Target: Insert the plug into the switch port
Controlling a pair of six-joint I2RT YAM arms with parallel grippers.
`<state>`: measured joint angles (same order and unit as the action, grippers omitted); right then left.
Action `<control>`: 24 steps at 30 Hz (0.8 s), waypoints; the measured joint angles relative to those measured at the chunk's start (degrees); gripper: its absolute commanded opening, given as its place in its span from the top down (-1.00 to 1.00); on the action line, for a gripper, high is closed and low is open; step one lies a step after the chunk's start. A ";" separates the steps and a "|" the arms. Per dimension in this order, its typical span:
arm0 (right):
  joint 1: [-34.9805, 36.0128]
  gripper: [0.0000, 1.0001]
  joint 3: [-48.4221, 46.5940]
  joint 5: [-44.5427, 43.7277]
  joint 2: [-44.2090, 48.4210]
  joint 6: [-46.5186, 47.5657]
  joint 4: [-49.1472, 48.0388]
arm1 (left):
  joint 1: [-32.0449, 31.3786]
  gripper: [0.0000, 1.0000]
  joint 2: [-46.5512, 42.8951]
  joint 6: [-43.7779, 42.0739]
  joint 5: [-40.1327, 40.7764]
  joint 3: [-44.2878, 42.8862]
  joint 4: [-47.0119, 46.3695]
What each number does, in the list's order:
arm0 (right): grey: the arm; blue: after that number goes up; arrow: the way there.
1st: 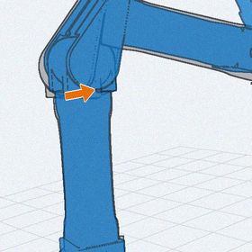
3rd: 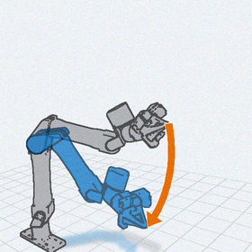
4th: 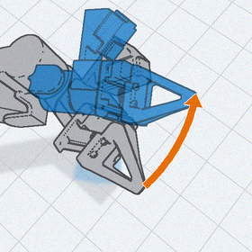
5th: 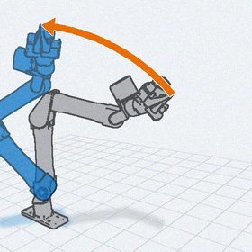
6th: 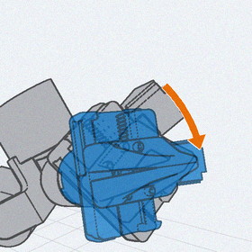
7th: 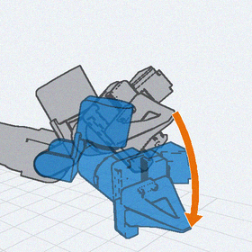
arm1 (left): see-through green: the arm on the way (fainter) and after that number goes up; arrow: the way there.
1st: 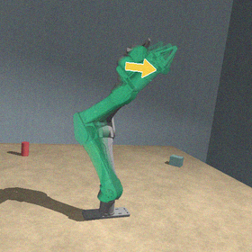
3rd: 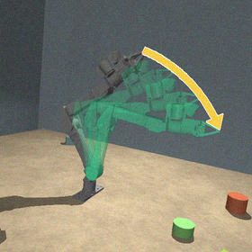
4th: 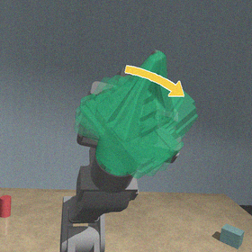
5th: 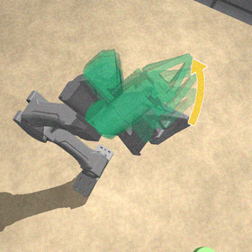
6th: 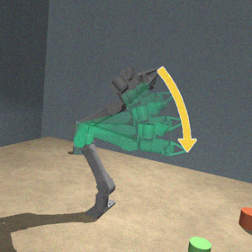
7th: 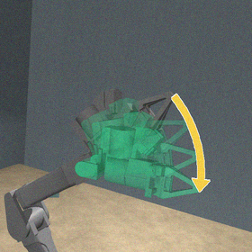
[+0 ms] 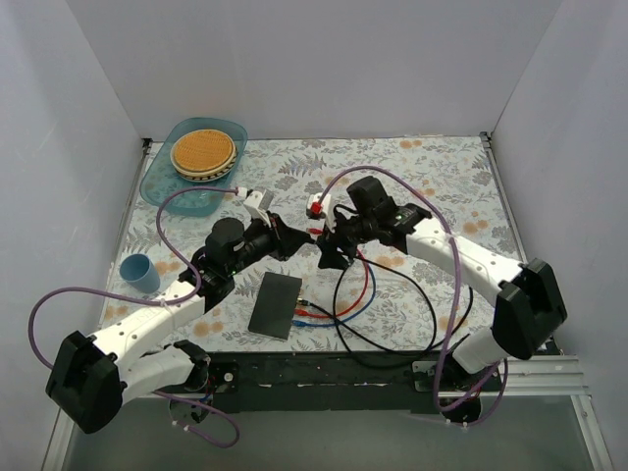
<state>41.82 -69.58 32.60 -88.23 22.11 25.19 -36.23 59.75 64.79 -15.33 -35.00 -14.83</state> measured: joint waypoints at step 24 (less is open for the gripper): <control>7.54 -0.43 21.53 -25.35 20.79 -9.94 -32.85 | 0.11 1.00 -3.96 29.09 14.08 -2.97 16.24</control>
<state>49.36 -48.05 7.25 -67.44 12.16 -7.66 -36.12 55.79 93.89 -1.26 -37.98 1.41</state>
